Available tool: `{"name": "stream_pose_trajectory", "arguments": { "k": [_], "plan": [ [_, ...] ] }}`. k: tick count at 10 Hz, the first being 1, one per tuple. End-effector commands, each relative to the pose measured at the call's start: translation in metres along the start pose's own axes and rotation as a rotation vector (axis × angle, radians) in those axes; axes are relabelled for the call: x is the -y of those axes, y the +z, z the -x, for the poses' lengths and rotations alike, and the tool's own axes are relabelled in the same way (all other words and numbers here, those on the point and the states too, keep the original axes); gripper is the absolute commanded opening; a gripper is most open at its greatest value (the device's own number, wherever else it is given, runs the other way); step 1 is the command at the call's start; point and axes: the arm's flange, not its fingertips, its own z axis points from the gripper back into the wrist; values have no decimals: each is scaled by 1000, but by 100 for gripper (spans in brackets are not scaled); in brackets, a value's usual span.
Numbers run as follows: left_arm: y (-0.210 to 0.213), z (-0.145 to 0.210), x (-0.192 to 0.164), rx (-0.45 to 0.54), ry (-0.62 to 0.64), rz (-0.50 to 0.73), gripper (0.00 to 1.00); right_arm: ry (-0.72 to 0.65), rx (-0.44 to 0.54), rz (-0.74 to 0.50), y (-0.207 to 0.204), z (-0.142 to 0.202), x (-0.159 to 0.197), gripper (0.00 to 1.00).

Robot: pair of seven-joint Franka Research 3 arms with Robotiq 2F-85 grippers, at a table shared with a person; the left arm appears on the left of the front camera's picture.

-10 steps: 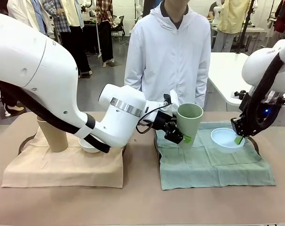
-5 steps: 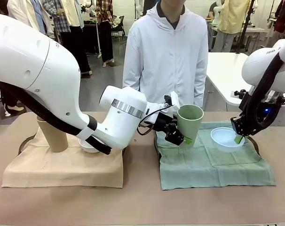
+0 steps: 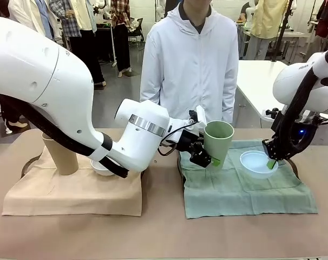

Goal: Set up a tray with a mat and arrange the tableware.
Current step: Place the Picnic Bowl and Reusable plastic cup back onto the Handle tray in front of the human's position.

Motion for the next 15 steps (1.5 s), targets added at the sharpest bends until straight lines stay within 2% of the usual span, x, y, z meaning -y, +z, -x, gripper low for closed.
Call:
{"name": "stream_pose_trajectory", "arguments": {
  "k": [1, 8, 9, 10, 11, 12, 13, 14, 15],
  "plan": [
    [-11, 2, -4, 7, -10, 3, 82, 31, 28, 2, -7, -7, -1, 5],
    [-28, 18, -8, -18, 22, 22, 82, 49, 21, -18, -33, -18, 2, 5],
    [-28, 17, -7, -10, 34, 27, 100, 53, 21, -20, -31, -17, 2, 65],
    [-27, 16, -7, -10, 38, 29, 100, 52, 26, -11, -26, -16, 1, 65],
    [-26, 16, -6, -30, 62, 28, 100, 40, 27, -1, -21, -14, 2, 85],
    [-23, 15, -6, -65, 92, 33, 100, 42, 34, 7, -13, -12, 2, 28],
    [-19, 14, -6, -99, 130, 46, 100, 41, 46, 17, -6, -8, 2, 100],
    [-13, 14, -6, -135, 174, 42, 100, 43, 52, 15, 2, -4, 4, 48],
    [-6, 13, -6, -182, 213, 42, 100, 53, 66, 3, 11, 2, 6, 100]
  ]
}}
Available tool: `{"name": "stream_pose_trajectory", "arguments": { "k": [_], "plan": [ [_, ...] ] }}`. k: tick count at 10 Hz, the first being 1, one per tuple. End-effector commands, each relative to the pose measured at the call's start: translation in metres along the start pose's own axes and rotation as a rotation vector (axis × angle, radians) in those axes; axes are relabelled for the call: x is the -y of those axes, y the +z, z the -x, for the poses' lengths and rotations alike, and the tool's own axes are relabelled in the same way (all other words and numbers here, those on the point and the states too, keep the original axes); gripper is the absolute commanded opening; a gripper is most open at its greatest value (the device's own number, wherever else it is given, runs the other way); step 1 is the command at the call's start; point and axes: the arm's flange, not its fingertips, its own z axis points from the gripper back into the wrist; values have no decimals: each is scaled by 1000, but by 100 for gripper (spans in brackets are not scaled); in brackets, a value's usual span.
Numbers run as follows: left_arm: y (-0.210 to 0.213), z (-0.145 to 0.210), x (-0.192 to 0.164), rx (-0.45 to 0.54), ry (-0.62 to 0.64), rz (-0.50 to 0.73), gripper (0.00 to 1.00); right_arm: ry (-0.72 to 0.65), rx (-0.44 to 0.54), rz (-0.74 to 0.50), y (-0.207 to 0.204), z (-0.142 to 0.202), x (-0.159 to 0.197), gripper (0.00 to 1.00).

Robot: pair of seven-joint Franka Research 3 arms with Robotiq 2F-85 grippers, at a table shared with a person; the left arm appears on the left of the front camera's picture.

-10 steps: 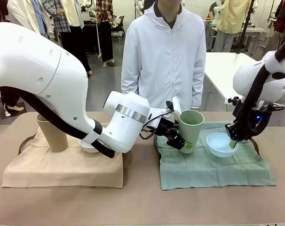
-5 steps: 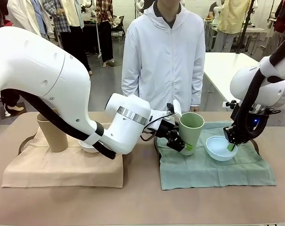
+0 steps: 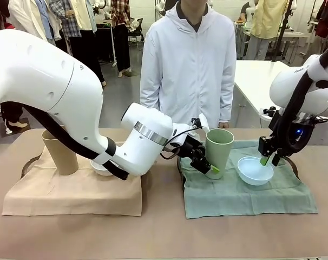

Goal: Set up a tray with a mat and arrange the tableware.
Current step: Place the Picnic Bowl and Reusable plastic cup back onto the Handle tray in front of the human's position.

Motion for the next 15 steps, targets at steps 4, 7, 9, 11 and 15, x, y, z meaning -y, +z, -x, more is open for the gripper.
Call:
{"name": "stream_pose_trajectory", "arguments": {
  "k": [4, 7, 9, 11, 15],
  "plan": [
    [65, -31, 14, -345, 151, -115, 100, 25, 36, -7, 44, 31, 16, 100],
    [118, -71, 35, -661, 373, -286, 100, 35, 65, 38, 85, 49, 15, 100],
    [136, -98, 41, -805, 512, -387, 100, 43, 89, 68, 114, 57, 8, 100],
    [150, -129, 47, -829, 563, -400, 100, 50, 84, 88, 137, 65, 3, 100],
    [164, -178, 53, -949, 742, -473, 100, 37, 41, 84, 146, 69, 0, 100]
  ]
}}
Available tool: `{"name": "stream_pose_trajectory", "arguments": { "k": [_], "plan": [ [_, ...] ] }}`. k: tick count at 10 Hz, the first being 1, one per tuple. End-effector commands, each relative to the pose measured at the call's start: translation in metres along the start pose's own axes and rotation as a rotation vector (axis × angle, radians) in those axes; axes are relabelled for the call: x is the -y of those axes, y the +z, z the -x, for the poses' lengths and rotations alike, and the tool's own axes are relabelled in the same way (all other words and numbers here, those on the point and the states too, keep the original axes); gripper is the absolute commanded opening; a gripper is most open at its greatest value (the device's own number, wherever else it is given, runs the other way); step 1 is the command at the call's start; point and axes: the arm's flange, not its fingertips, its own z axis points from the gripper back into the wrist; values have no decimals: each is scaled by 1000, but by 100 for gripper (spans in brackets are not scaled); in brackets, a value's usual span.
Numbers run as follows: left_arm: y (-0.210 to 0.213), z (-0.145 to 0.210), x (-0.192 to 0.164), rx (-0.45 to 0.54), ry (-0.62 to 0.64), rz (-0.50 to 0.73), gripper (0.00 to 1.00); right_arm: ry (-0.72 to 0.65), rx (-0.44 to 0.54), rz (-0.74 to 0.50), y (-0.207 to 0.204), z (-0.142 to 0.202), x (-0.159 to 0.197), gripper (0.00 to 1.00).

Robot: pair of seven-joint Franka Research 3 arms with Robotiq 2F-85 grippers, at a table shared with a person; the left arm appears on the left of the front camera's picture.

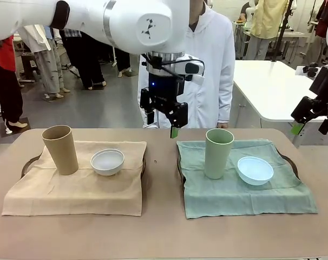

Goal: Set up a tray with a mat and arrange the tableware.
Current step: Place the Picnic Bowl and Reusable plastic cup back onto the Handle tray in front of the human's position.

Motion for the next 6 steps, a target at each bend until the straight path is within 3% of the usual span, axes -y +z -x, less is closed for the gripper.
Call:
{"name": "stream_pose_trajectory", "arguments": {
  "k": [1, 6],
  "plan": [
    [-7, 4, 4, 31, -40, -4, 100, 3, 13, 4, 1, -1, 0, 100],
    [-7, 4, 4, 31, -40, -4, 100, 3, 13, 4, 1, -1, 0, 100]
  ]
}}
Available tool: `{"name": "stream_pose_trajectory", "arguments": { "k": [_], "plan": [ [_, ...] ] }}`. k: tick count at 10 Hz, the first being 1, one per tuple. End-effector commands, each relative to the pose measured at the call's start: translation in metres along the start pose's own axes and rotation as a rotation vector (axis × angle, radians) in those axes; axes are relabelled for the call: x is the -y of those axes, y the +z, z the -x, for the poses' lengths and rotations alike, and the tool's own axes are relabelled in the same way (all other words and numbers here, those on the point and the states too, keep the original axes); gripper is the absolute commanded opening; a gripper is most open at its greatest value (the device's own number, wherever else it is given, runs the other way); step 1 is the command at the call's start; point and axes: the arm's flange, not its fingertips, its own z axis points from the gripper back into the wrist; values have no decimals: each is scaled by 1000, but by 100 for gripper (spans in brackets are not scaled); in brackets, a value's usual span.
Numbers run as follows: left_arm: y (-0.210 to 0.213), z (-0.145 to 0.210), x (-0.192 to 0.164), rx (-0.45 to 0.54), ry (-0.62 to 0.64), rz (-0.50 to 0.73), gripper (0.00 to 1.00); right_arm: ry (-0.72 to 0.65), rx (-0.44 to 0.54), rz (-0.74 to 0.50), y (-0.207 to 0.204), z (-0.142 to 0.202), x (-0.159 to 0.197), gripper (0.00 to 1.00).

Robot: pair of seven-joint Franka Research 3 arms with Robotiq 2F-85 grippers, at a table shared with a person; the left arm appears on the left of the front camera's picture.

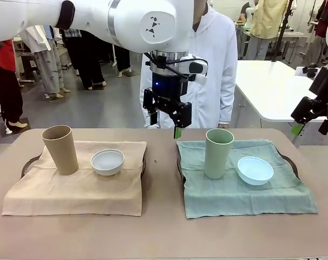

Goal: Set up a tray with a mat and arrange the tableware.
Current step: Place the Picnic Bowl and Reusable plastic cup back onto the Handle tray in front of the human's position.

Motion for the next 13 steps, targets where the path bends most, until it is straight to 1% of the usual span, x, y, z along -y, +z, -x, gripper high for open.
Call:
{"name": "stream_pose_trajectory", "arguments": {
  "k": [1, 10, 11, 13],
  "plan": [
    [-4, 8, -5, 20, -20, -14, 100, 1, 12, 4, 1, 0, 1, 100],
    [-4, 8, -5, 20, -20, -14, 100, 1, 12, 4, 1, 0, 1, 100],
    [-1, 0, -2, 4, 2, 2, 100, 0, 0, 0, 0, 0, 0, 100],
    [12, 49, -54, 81, 92, 105, 100, -11, -58, -44, -8, 8, 8, 100]
  ]
}}
